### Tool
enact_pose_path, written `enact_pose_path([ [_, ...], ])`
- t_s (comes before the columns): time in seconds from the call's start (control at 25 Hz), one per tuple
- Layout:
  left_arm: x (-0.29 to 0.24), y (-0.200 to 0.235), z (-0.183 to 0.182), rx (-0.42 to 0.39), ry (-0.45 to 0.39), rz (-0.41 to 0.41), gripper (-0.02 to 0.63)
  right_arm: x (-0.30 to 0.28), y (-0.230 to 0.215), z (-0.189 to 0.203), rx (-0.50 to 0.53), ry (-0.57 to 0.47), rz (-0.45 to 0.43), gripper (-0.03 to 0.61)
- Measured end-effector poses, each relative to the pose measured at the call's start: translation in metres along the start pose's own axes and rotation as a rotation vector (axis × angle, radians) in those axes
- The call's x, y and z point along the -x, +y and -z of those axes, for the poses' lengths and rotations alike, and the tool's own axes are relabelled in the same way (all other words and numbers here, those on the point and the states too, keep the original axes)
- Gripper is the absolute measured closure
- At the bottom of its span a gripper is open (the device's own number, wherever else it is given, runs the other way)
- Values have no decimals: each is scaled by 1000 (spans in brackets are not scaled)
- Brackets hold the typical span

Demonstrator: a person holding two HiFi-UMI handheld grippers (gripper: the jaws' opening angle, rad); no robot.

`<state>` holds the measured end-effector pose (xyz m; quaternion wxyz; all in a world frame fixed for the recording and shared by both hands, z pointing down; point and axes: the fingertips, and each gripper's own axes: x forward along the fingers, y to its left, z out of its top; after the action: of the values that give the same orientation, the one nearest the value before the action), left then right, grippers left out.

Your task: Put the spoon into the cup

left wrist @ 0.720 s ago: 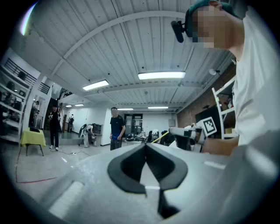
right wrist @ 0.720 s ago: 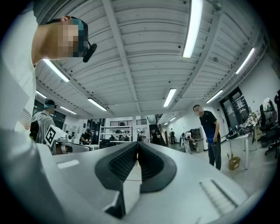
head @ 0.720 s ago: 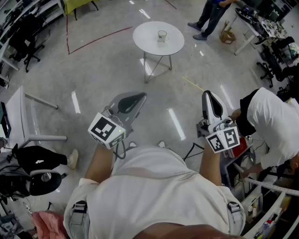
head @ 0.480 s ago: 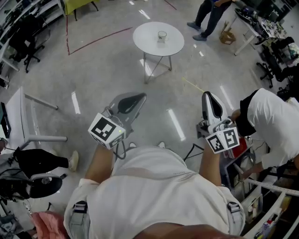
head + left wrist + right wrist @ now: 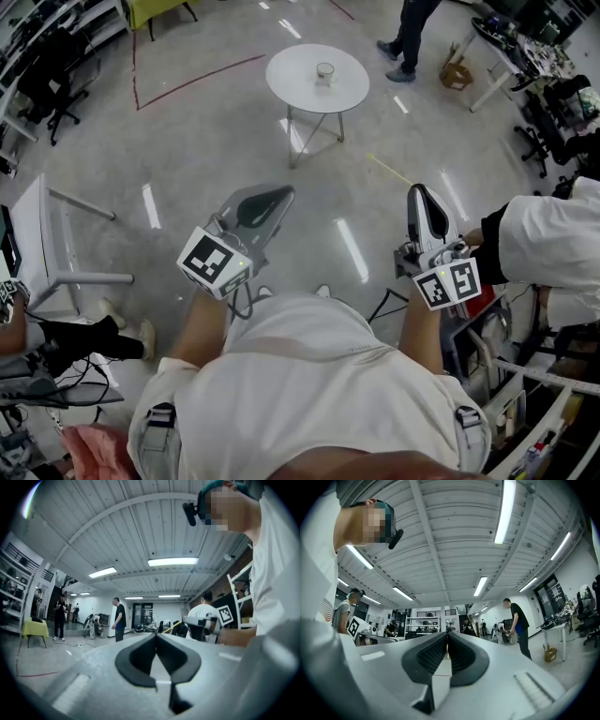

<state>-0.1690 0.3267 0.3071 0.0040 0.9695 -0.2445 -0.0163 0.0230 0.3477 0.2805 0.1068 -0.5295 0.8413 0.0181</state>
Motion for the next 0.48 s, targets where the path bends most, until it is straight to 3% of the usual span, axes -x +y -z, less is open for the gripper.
enact_pose_path([
  [0.48,-23,-11,0,-10,6,-10,611,9,-24,-7,-23,-24,-18,567],
])
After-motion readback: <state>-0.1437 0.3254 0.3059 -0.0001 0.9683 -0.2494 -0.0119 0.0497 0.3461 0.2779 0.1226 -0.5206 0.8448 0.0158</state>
